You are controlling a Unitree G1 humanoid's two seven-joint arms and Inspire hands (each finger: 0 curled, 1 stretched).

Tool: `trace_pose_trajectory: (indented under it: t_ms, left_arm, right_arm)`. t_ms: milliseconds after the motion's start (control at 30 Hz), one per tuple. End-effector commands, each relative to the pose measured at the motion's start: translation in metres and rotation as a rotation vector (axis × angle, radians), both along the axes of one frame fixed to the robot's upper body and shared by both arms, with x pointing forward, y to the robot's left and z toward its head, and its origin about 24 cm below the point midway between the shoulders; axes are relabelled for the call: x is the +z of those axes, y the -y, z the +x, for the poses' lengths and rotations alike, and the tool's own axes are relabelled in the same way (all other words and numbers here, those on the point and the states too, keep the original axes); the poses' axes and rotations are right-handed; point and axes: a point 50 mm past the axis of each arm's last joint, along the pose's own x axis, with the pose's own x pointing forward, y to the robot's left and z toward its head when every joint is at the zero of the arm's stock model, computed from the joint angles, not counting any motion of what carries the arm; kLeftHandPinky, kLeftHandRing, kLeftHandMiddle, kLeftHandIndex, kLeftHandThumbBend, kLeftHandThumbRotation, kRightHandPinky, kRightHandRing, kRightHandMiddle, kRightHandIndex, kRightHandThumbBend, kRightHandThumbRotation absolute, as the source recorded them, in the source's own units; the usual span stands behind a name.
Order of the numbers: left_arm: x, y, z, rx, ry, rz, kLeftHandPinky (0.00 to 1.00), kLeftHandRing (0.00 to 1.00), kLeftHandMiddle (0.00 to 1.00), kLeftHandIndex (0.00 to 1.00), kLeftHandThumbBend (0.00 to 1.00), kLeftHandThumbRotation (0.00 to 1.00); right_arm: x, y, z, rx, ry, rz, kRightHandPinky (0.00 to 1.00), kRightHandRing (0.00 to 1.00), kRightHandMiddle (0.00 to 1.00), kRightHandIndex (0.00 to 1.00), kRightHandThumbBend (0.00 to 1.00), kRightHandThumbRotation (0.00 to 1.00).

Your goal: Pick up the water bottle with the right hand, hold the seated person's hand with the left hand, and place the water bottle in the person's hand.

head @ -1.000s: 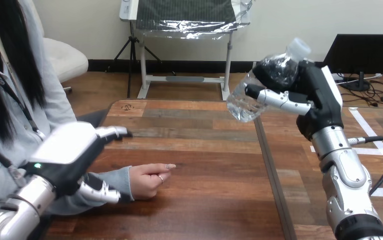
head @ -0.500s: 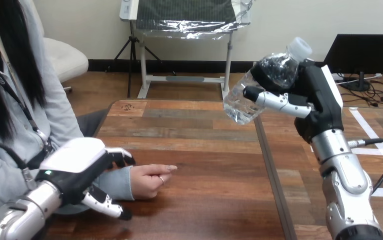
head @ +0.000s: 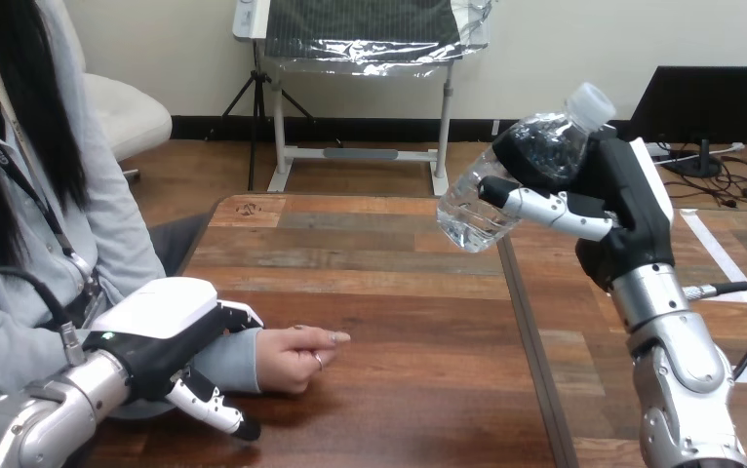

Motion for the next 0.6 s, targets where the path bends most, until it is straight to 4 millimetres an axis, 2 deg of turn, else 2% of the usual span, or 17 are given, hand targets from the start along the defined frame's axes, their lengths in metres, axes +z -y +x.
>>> trace_pose_trajectory:
  t_ms: [0,567]
  left_arm:
    - [0.0205,-0.0007,0.0150,-0.038,0.053,0.033,0.64,0.67,0.72,0.71,1.00,0.38]
    - [0.0152,-0.0041,0.0132,-0.047,0.034,0.045,0.62,0.66,0.71,0.72,1.00,0.33]
  right_arm:
    - [0.0365,-0.0047,0.0051,0.012,0.149,0.034,0.25,0.33,0.43,0.42,0.67,0.00]
    - [0.0407,-0.0025,-0.0040,0.021,0.152,0.041,0.24,0.31,0.42,0.41,0.67,0.00]
